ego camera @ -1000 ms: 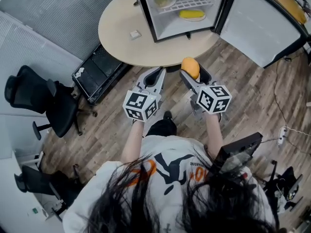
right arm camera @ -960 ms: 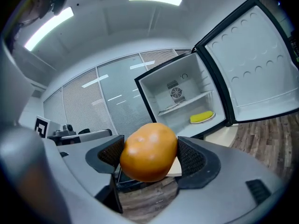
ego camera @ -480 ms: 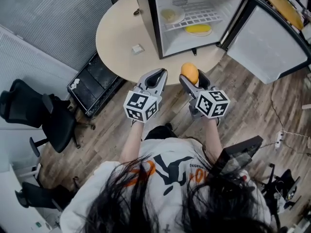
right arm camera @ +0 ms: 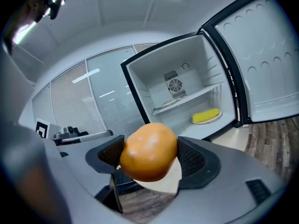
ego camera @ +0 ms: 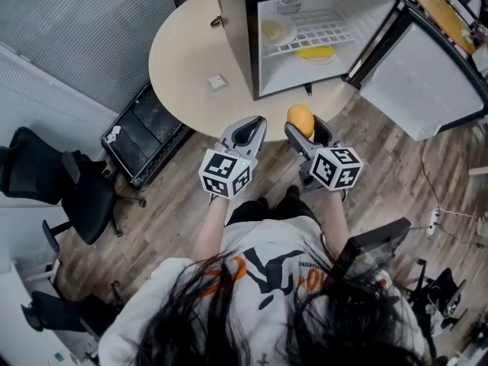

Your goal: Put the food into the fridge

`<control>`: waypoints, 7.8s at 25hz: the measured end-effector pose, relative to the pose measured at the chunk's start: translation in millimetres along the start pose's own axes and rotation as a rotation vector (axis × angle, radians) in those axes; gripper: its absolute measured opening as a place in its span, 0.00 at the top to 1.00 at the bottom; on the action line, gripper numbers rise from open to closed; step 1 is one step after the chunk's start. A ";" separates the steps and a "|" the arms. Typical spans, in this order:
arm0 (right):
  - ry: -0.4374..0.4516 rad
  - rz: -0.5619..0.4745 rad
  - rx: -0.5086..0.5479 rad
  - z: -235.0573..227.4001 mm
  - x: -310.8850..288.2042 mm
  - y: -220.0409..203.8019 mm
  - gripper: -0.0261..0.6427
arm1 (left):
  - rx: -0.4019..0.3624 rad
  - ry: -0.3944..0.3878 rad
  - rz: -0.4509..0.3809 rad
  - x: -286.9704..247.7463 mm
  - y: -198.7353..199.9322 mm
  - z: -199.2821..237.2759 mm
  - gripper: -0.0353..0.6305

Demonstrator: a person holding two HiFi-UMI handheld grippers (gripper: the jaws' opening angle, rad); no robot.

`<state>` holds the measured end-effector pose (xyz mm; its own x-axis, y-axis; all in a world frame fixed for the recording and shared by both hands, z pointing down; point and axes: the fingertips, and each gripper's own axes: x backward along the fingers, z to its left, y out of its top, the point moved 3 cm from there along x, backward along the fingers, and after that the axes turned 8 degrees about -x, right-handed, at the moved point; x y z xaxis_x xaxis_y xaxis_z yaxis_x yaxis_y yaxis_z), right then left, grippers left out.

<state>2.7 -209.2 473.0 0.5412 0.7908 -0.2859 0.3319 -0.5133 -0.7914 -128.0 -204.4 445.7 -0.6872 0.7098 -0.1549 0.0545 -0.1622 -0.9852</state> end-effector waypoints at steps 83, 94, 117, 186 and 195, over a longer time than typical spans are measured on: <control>-0.160 -0.084 0.457 -153.5 -150.0 231.4 0.42 | -0.055 -0.015 0.092 -174.3 20.3 48.2 0.93; -0.106 -0.194 0.356 -116.9 -101.9 209.6 0.42 | -0.061 -0.033 0.074 -155.3 22.6 40.3 0.93; -0.053 -0.150 0.164 -16.0 -33.6 65.6 0.88 | -0.069 -0.075 0.040 -56.4 9.2 -5.4 0.93; 0.044 -0.022 0.164 17.3 266.2 -91.3 0.92 | -0.080 -0.063 0.101 94.9 -48.6 -297.9 0.93; 0.061 -0.018 0.171 28.3 262.0 -96.3 0.92 | -0.076 -0.034 0.097 108.6 -51.2 -289.0 0.93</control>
<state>90.6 56.8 459.0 0.5842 0.7747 -0.2420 0.2084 -0.4313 -0.8778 3.9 79.1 458.3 -0.6998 0.6697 -0.2484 0.1760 -0.1753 -0.9687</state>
